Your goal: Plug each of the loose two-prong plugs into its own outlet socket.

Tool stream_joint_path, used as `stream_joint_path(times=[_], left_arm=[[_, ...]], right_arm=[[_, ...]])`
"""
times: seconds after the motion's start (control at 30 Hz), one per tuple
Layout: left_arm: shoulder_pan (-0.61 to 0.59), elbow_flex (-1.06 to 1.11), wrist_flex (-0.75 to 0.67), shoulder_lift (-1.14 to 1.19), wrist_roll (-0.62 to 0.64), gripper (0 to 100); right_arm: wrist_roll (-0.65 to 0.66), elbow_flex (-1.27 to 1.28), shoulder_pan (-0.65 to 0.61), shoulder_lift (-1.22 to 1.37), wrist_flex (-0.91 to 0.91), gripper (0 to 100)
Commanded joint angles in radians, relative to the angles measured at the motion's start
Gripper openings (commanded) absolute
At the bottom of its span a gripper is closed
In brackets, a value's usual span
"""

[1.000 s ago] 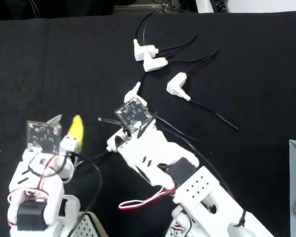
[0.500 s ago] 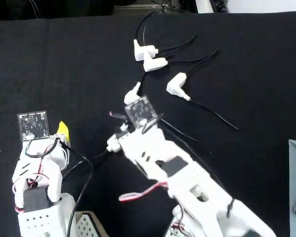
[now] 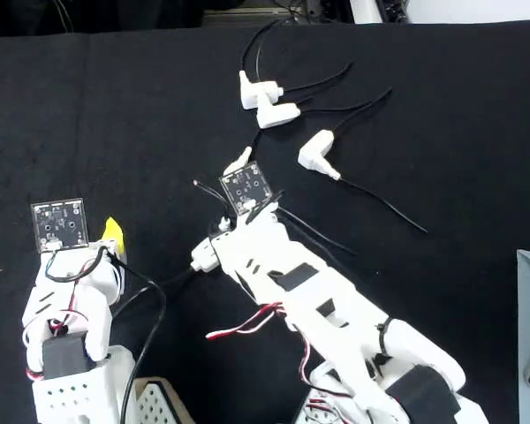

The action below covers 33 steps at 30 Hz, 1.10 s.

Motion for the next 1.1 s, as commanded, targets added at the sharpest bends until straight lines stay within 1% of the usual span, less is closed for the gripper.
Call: stream_joint_path(times=[0.0,0.2,0.37,0.5,0.6,0.73,0.97,1.07], left_arm=[[-0.012,-0.004,-0.021,-0.006,0.006,15],[-0.012,-0.004,-0.021,-0.006,0.005,15],[-0.012,-0.004,-0.021,-0.006,0.005,15],[-0.012,-0.004,-0.020,-0.006,0.005,15],[-0.012,-0.004,-0.020,-0.006,0.005,15],[-0.013,-0.001,-0.005,-0.006,0.003,15],[-0.002,-0.001,-0.011,-0.006,0.005,15],[0.035,0.008,-0.086,-0.006,0.011,15]], right_arm=[[-0.009,-0.051,0.017,0.021,-0.014,1.1],[-0.003,-0.058,0.015,0.102,-0.015,1.1],[0.000,-0.054,0.015,0.122,-0.009,1.1],[0.066,-0.045,0.017,0.124,-0.008,1.1],[0.075,-0.033,0.018,0.117,-0.008,1.1],[0.075,-0.048,0.018,0.114,0.058,1.1],[0.072,-0.036,0.014,0.013,0.133,1.1],[0.071,-0.018,0.014,-0.062,0.133,1.1]])
